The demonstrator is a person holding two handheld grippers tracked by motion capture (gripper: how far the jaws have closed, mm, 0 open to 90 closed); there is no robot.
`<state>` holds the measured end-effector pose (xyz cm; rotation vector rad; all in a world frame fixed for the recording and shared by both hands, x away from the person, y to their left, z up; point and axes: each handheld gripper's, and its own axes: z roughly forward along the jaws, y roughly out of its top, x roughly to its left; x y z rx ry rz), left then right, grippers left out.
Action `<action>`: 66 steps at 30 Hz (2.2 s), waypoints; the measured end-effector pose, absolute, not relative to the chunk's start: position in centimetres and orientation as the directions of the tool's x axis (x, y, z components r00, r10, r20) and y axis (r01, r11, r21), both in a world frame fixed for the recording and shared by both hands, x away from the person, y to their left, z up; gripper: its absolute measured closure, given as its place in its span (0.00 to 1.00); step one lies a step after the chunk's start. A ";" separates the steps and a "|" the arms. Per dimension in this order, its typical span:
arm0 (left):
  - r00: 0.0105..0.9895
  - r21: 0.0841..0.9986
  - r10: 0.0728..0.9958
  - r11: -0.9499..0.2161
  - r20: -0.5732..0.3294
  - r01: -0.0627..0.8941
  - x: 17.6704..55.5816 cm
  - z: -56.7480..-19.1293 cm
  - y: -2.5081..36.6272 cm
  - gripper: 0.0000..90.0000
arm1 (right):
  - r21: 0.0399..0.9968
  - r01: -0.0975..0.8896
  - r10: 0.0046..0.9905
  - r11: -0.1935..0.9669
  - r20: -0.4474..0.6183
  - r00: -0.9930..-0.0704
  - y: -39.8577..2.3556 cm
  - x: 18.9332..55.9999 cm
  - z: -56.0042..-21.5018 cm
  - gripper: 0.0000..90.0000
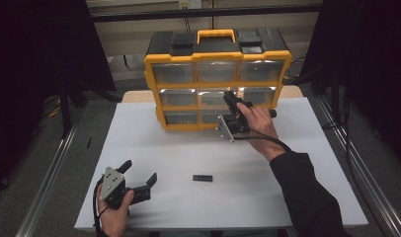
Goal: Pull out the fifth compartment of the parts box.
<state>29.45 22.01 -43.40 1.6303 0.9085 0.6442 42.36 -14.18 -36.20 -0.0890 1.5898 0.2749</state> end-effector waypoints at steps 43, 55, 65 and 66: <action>0.552 0.970 0.832 -0.090 -0.052 0.226 29.4 -43.4 21.9 0.03 | 0.112 -0.258 0.109 0.960 -0.994 -0.027 -14.6 40.7 -36.5 0.88; 0.556 0.970 0.830 -0.094 -0.048 0.225 29.4 -43.3 22.0 0.03 | 0.115 -0.264 0.113 0.958 -0.993 -0.024 -14.7 40.2 -36.5 0.88; 0.554 0.970 0.831 -0.095 -0.046 0.224 29.4 -43.4 21.9 0.03 | 0.117 -0.268 0.115 0.956 -0.993 -0.023 -14.7 39.9 -36.5 0.88; 0.552 0.970 0.832 -0.089 -0.052 0.225 29.4 -43.4 21.9 0.03 | 0.121 -0.267 0.119 0.956 -0.993 -0.023 -14.7 39.8 -36.6 0.88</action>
